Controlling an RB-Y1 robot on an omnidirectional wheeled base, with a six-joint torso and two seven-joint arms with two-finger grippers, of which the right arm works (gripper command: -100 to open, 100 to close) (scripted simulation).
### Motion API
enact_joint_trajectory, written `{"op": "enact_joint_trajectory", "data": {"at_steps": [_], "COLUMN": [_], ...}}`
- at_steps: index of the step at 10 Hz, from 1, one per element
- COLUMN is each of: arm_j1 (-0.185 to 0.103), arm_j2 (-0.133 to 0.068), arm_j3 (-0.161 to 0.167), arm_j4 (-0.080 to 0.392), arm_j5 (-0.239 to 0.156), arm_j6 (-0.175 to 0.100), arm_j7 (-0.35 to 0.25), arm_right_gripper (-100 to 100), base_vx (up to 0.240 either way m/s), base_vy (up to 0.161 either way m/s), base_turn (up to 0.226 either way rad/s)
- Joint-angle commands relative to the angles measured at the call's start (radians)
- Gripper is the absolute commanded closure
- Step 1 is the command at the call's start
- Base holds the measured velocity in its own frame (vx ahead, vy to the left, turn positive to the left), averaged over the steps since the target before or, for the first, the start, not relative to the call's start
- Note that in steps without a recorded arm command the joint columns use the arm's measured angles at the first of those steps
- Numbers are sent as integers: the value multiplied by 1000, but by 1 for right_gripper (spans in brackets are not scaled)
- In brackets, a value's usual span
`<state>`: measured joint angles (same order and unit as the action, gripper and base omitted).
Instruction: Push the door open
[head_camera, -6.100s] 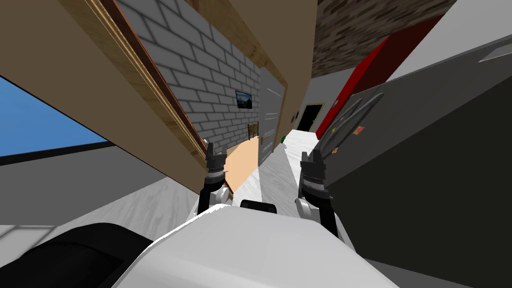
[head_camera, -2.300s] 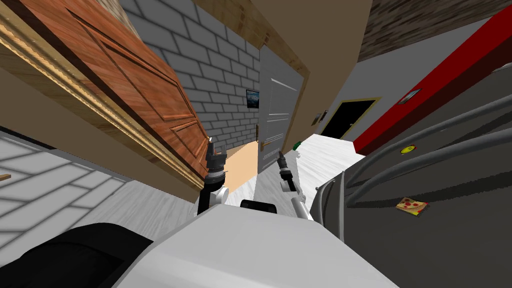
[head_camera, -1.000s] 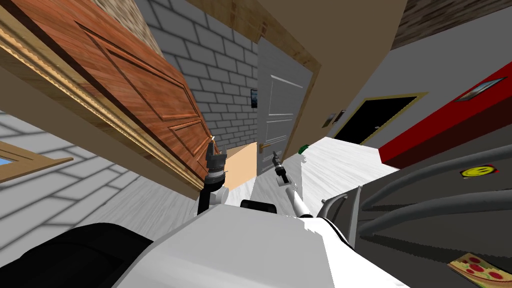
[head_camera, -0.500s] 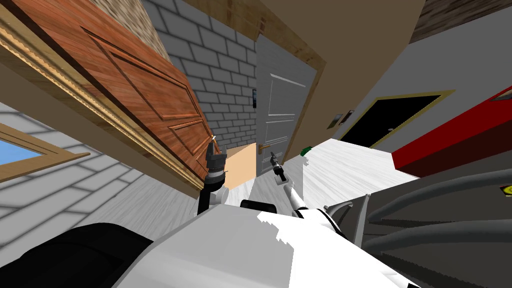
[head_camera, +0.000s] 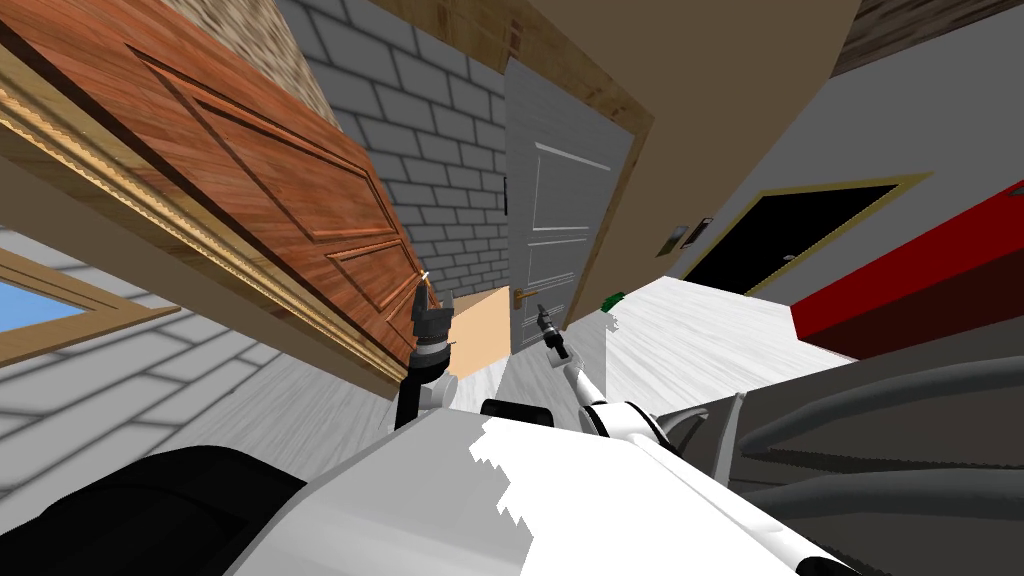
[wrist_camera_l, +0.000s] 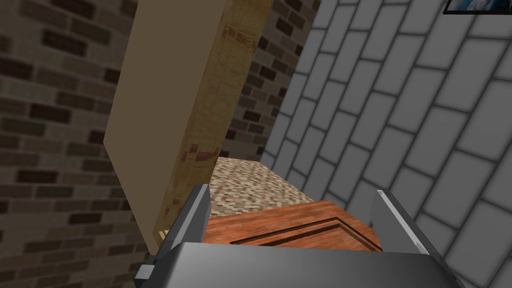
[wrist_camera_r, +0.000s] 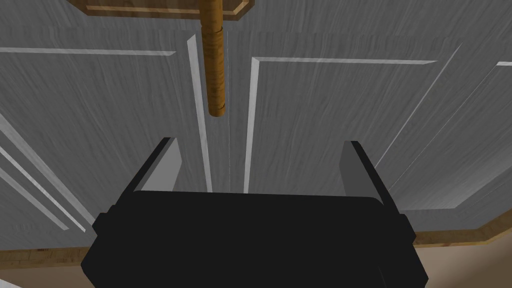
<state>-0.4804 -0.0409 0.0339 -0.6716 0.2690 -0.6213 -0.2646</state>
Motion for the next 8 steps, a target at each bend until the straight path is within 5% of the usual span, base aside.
{"op": "enact_joint_trajectory", "data": {"at_steps": [1,8], "arm_j1": [3,3], "arm_j2": [2,2], "arm_j3": [2,2], "arm_j4": [-6,-6], "arm_j5": [2,2], "arm_j6": [6,6], "arm_j7": [-1,-1], "arm_right_gripper": [-100,-100], "base_vx": [-9,-1], "base_vy": [5,0], "base_turn": [29,3]}}
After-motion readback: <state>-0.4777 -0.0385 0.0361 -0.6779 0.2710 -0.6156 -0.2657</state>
